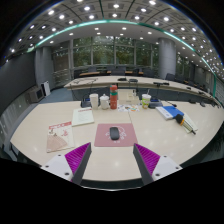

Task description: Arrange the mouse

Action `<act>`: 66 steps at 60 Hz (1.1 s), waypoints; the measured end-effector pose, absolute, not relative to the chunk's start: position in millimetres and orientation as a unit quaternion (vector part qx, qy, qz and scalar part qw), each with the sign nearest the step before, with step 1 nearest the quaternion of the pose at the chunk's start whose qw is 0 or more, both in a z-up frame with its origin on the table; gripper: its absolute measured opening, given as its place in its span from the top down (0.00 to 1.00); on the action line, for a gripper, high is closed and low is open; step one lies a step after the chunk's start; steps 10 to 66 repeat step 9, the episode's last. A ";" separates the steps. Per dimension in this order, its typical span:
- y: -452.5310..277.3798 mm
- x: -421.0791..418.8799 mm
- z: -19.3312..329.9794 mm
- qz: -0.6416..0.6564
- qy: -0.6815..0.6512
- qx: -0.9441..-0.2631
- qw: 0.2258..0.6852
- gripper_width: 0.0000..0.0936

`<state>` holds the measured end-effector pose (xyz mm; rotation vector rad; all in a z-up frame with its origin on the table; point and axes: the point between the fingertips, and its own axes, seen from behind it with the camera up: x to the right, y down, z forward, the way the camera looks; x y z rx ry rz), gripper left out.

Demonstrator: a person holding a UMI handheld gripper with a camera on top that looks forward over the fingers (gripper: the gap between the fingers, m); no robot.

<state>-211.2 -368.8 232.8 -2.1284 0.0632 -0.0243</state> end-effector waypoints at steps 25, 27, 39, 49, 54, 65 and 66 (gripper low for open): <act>-388.5 -216.9 237.3 -0.008 0.022 -0.874 0.486 0.09; -388.5 -216.9 237.3 -0.008 0.022 -0.874 0.486 0.09; -388.5 -216.9 237.3 -0.008 0.022 -0.874 0.486 0.09; -388.5 -216.9 237.3 -0.008 0.022 -0.874 0.486 0.09; -388.5 -216.9 237.3 -0.008 0.022 -0.874 0.486 0.09; -388.5 -216.9 237.3 -0.008 0.022 -0.874 0.486 0.09; -388.5 -216.9 237.3 -0.008 0.022 -0.874 0.486 0.09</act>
